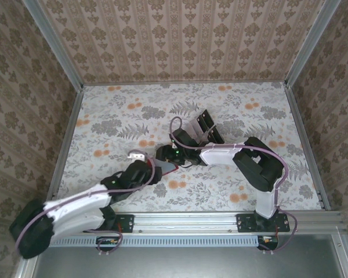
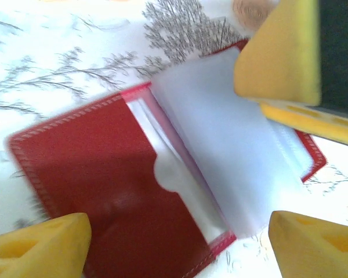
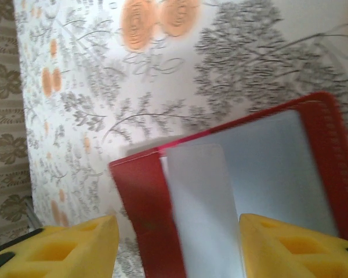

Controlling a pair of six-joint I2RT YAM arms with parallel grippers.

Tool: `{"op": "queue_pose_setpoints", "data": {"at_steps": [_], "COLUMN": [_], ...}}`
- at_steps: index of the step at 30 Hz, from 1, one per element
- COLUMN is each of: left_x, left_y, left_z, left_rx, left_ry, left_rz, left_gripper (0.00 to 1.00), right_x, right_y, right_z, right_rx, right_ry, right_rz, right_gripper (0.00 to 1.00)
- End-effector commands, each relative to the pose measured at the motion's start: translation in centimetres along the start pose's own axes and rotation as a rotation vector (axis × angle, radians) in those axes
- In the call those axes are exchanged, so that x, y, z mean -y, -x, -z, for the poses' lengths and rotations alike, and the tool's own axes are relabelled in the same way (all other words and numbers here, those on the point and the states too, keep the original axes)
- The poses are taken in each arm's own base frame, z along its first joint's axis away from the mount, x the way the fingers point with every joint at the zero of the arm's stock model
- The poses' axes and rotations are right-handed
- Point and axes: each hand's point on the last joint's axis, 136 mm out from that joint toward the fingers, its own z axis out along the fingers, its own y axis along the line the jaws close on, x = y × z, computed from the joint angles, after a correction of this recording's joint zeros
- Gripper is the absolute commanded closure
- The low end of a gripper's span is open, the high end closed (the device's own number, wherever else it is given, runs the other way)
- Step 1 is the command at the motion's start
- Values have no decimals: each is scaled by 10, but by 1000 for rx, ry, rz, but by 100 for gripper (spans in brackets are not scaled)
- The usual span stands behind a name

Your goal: Put the credit cards into the card holder

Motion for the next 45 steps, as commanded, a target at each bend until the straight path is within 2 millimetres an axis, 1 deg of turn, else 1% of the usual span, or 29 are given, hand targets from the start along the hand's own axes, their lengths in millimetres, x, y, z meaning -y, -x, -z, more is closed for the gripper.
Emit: {"op": "queue_pose_setpoints", "data": {"at_steps": [1,3,6,9,11,14,17,20,23,28,31,34,35,37,39,41,43,44,45], "left_x": [-35,-41,-49,-51,-51,-55,-55,-55,-55,-56,-55,-55,-55,-55,-56,-56,-56,-54,-60], "left_y": [-2,1,0,0,4,10,15,17,17,20,23,27,28,30,33,35,38,38,42], "left_z": [16,21,22,22,23,26,29,30,30,28,26,26,26,26,26,26,26,26,25], "left_rx": [22,38,32,31,44,58,66,56,41,-1,-26,-42,-46,-52,-55,-58,-62,-64,-54], "left_ry": [102,101,109,113,117,134,138,141,138,130,126,123,120,118,116,112,107,103,117], "left_rz": [52,86,118,134,145,169,180,186,193,208,211,211,212,212,216,222,221,217,234], "left_gripper": [11,11,9,8,7,6,4,0,0,0,0,0,0,0,0,0,0,0,0], "right_x": [-24,-30,-41,-51,-53,-45,-34,-25,-21,-19,-13,-14,-20,-34,-53,-71,-89,-95,-97], "right_y": [-2,-8,-17,-28,-35,-44,-49,-50,-46,-32,-26,-20,-17,-10,-3,6,19,24,30], "right_z": [-3,-11,-20,-27,-33,-44,-55,-62,-66,-76,-86,-95,-96,-95,-87,-72,-50,-39,-27], "right_rx": [-3,-22,-41,-62,-76,-88,-94,-92,-73,-12,25,52,56,62,67,75,96,107,119], "right_ry": [21,25,34,28,13,-26,-52,-80,-104,-129,-148,-136,-119,-85,-39,3,42,53,56], "right_rz": [25,30,41,65,79,75,56,47,36,-36,-95,-132,-132,-112,-74,-27,17,35,48], "right_gripper": [41,41,41,41,41,42,42,42,42,42,42,42,42,42,42,42,42,42,41]}}
